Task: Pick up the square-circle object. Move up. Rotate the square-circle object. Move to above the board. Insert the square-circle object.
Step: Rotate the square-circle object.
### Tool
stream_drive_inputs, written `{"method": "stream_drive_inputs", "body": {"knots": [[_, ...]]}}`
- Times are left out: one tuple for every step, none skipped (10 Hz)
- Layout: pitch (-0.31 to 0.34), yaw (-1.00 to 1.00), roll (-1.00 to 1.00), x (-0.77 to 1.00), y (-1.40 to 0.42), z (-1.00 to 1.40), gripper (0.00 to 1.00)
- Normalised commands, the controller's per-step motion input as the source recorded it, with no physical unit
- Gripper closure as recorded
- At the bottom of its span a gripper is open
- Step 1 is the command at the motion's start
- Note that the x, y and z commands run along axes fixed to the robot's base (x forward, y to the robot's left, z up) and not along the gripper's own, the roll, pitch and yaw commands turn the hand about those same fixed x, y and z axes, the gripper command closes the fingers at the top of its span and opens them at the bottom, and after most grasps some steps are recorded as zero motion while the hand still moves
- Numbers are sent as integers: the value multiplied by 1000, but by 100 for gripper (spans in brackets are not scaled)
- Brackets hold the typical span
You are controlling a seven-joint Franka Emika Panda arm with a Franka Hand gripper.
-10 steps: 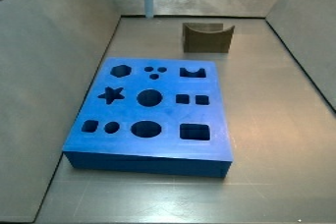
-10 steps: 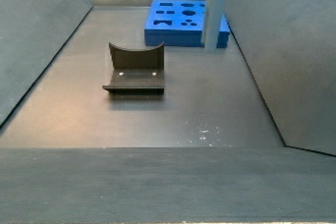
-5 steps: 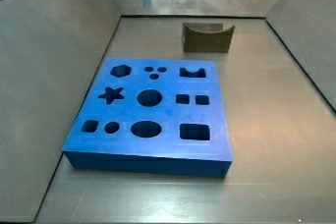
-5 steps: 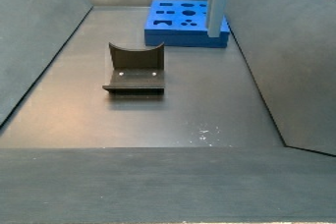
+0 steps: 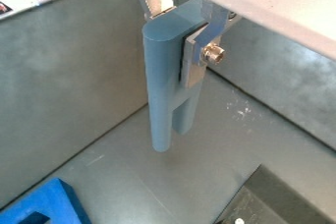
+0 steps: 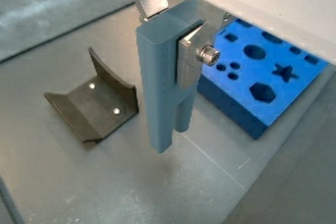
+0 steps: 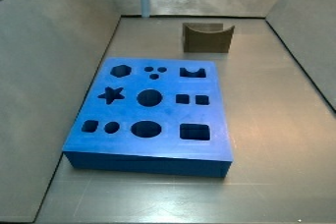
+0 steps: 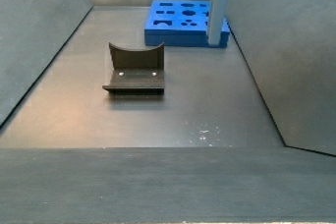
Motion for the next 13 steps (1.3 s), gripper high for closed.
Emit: {"method": "stream_drive_inputs", "body": {"knots": [[-26,-57,1,17,2,-1000,100],[-43,-44,4,16,3,-1000,100],[-46,-38,5,18,4,-1000,100],[-45,-34,7,23,5,-1000,100],[-46,-33,8,21,6,-825,100],[-49,-32,10,20,7,-660,100],[-48,-32,11,20,7,-549,100],[-56,-32,14,15,8,-288,100],[-57,-32,15,12,8,-184,100],[-49,-31,15,0,0,0,0],[-42,-31,14,0,0,1000,0],[-34,-31,13,-8,-1,1000,0],[-1,-30,8,-28,-3,1000,0]]}}
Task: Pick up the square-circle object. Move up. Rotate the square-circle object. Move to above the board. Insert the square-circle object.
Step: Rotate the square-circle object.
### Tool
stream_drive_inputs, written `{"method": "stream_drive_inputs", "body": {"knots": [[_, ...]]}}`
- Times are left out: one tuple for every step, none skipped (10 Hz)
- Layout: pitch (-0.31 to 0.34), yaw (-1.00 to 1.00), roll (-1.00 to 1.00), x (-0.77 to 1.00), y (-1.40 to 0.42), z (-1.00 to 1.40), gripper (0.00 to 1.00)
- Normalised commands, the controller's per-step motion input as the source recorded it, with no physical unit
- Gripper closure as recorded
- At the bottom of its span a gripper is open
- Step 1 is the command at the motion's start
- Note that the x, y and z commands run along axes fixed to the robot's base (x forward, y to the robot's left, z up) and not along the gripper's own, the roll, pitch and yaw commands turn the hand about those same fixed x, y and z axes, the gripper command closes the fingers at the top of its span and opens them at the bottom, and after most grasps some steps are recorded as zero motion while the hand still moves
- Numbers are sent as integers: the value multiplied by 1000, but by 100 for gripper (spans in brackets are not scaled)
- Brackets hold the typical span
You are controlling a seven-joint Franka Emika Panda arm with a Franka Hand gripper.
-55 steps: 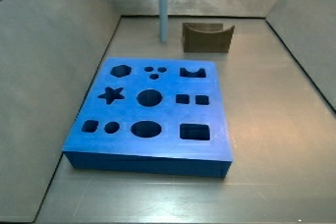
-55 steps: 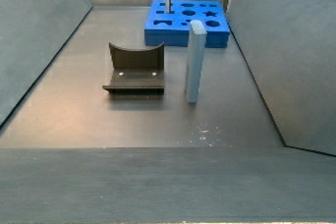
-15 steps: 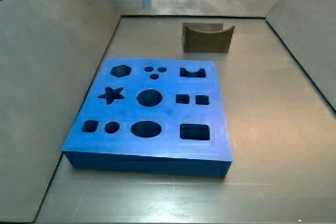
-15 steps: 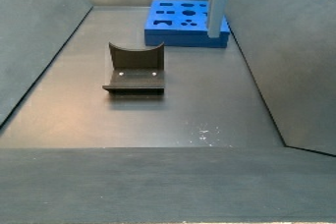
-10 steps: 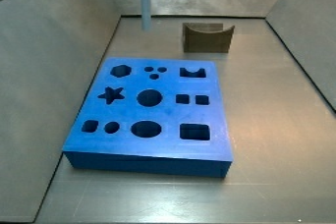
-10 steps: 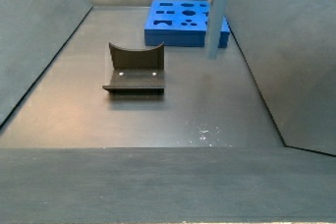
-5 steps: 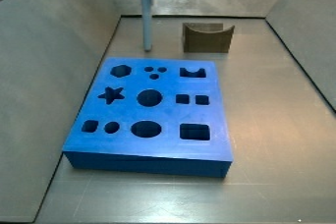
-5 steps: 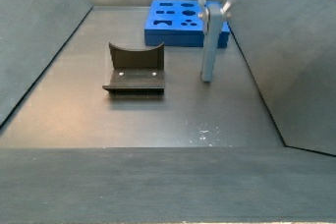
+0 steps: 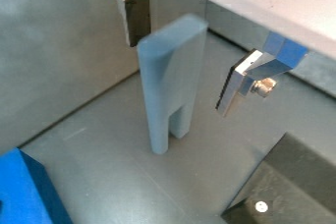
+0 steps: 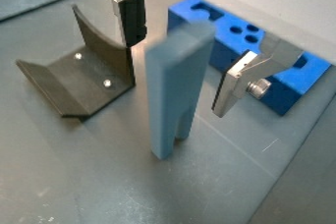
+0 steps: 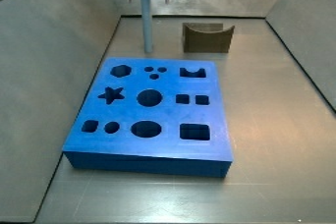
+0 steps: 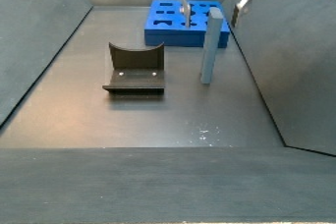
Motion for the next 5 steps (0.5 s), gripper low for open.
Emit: {"method": "stream_drive_inputs", "body": {"knots": [[8,-30,6,-26,-3,973,0],[25,-28,3,-18,-2,742,0],[40,-28,-1,-8,0,555,0],[59,-27,-5,6,2,308,0],[12,-1000,-1,0,0,0,0]]}}
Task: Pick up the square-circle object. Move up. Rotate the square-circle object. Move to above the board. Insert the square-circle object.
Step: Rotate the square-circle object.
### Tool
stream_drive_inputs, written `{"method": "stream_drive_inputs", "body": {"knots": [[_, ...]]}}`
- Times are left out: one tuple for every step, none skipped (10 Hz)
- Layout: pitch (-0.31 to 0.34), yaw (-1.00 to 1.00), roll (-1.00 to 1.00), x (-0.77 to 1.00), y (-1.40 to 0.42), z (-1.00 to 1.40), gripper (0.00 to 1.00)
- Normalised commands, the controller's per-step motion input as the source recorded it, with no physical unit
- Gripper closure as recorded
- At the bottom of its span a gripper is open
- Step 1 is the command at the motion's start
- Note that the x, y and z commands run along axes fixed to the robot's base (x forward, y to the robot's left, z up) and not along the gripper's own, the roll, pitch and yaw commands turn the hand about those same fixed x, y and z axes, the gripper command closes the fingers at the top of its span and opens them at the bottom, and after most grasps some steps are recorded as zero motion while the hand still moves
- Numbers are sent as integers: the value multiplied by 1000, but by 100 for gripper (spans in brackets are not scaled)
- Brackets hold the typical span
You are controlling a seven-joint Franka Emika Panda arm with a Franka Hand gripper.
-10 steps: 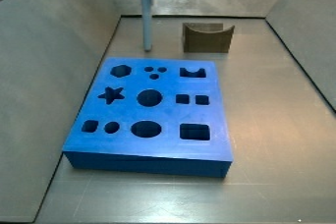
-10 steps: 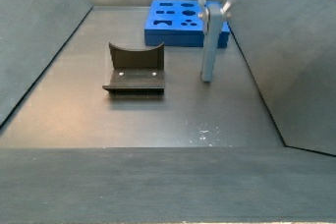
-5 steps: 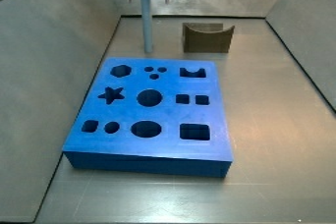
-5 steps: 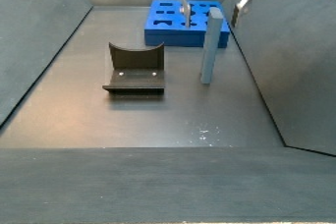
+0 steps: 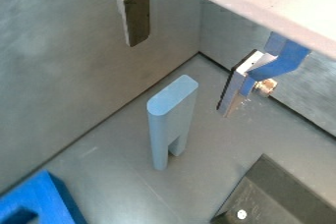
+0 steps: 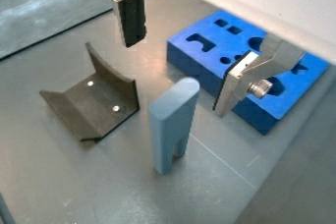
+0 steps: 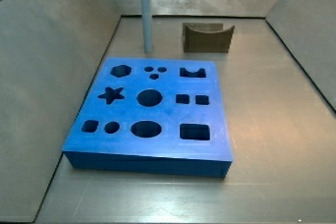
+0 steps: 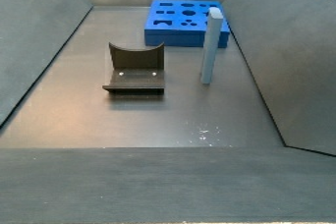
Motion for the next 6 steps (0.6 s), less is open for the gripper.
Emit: {"method": "stream_drive_inputs", "body": {"knots": [[12,-1000,-2,25,8,-141,0],[11,-1000,-2,39,11,-117,0],[9,-1000,-1,37,10,-60,0],[8,-1000,-1,40,11,-37,0],[8,-1000,-1,40,11,-36,0],[8,-1000,-1,41,10,-35,0]]}}
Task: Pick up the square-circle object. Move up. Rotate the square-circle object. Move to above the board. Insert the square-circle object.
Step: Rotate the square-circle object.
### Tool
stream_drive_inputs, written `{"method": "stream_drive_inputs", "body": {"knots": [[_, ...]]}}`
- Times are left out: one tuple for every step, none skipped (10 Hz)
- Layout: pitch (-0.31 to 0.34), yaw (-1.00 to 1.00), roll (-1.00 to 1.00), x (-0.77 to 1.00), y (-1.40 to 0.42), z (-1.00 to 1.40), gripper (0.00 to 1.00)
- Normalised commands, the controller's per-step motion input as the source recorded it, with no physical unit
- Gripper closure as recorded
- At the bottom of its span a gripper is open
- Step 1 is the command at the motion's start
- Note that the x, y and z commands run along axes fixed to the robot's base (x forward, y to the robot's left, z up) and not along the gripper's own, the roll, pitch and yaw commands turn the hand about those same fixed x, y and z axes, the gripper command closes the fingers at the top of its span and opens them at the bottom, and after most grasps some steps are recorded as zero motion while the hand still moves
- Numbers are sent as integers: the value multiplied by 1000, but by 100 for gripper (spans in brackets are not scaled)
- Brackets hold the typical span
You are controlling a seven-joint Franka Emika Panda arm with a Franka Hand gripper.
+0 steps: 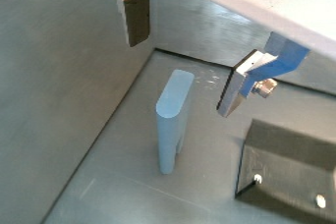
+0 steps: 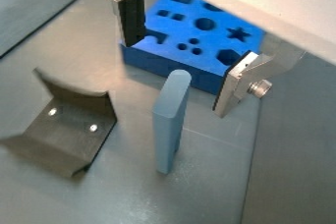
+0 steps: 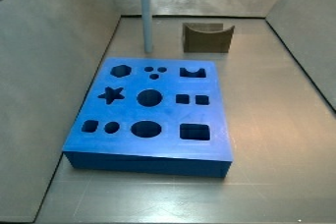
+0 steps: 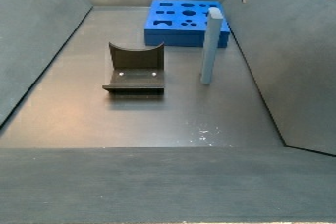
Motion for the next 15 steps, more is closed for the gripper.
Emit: {"method": "stream_drive_inputs", "body": {"knots": [[9,-1000,-1,41,11,-34,0],[9,-1000,-2,41,10,-34,0],[10,-1000,-2,41,11,-34,0],[11,-1000,-2,41,11,-33,0],[12,-1000,-2,41,11,-33,0],[12,-1000,-2,41,11,-33,0],[14,-1000,-2,41,11,-33,0],[15,-1000,-2,41,11,-33,0],[17,-1000,-3,41,11,-32,0],[19,-1000,-3,41,11,-32,0],[23,-1000,-4,41,11,-32,0],[26,-1000,-4,41,11,-32,0],[33,-1000,-6,41,11,-32,0],[39,-1000,-6,41,11,-32,0],[39,-665,-6,42,11,-31,0]]}}
